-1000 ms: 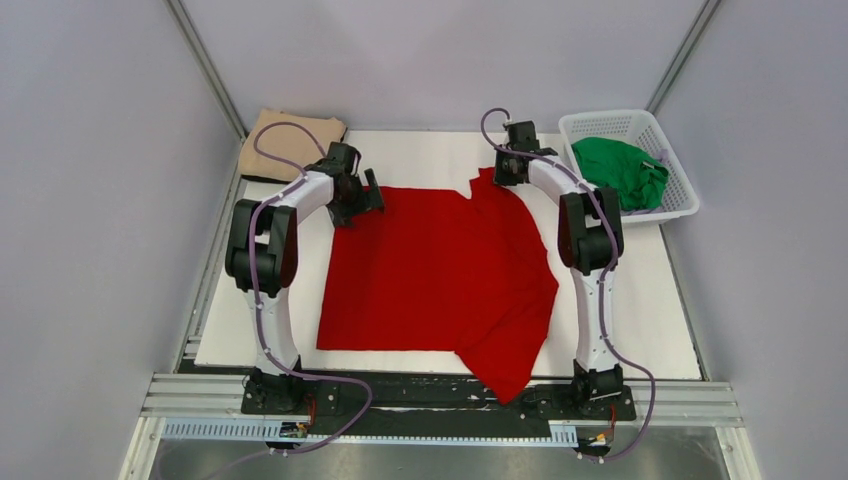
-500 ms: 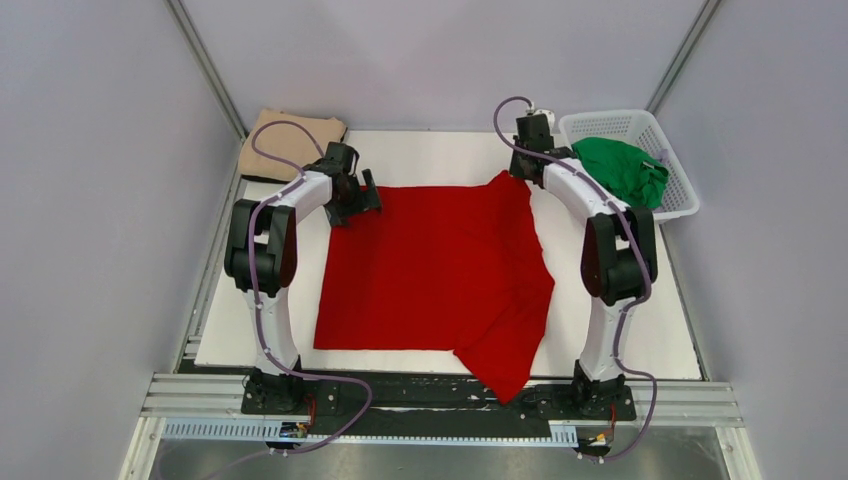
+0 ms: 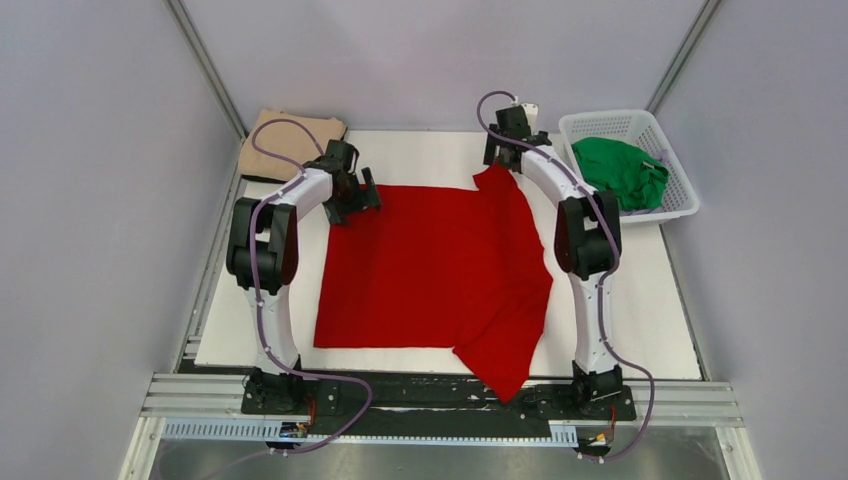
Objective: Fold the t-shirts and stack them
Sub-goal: Flatten out the tshirt
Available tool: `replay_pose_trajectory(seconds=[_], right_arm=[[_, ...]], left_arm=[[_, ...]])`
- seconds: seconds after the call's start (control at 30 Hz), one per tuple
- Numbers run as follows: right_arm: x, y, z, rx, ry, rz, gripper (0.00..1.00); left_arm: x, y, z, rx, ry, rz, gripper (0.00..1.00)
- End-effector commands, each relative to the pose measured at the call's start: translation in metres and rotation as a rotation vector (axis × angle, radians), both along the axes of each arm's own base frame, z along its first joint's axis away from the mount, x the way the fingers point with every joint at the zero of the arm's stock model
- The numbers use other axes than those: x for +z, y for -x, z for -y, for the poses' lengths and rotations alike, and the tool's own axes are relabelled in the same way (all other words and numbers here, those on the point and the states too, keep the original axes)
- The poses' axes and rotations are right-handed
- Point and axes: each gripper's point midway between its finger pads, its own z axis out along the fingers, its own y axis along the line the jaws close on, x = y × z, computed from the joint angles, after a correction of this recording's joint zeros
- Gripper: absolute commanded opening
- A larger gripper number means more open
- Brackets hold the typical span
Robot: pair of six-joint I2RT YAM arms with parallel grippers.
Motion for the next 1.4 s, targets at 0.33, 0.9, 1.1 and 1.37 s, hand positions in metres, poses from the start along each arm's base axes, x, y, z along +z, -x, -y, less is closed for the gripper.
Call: replay_pose_trajectory(seconds=[0.33, 0.9, 1.1, 1.37], right_arm=[[0.01, 0.091, -0.043, 0.158, -0.32, -0.083, 1.0], [-0.076, 0.088, -0.006, -0.011, -0.393, -0.206, 1.0], [-0.08, 0.136, 0.026, -0.136, -0.348, -0.199, 1.0], [-0.05, 0.152, 0.038, -0.173, -0.348, -0.127, 1.0]], left_arm=[[0.02, -0.014, 0.0, 0.008, 0.026, 0.06, 1.0], [0.011, -0.005, -0.007, 0.022, -0.006, 0.032, 1.0], [0.011, 0.0, -0.008, 0.02, -0.008, 0.028, 1.0], [0.014, 0.005, -0.003, 0.004, 0.018, 0.028, 1.0]])
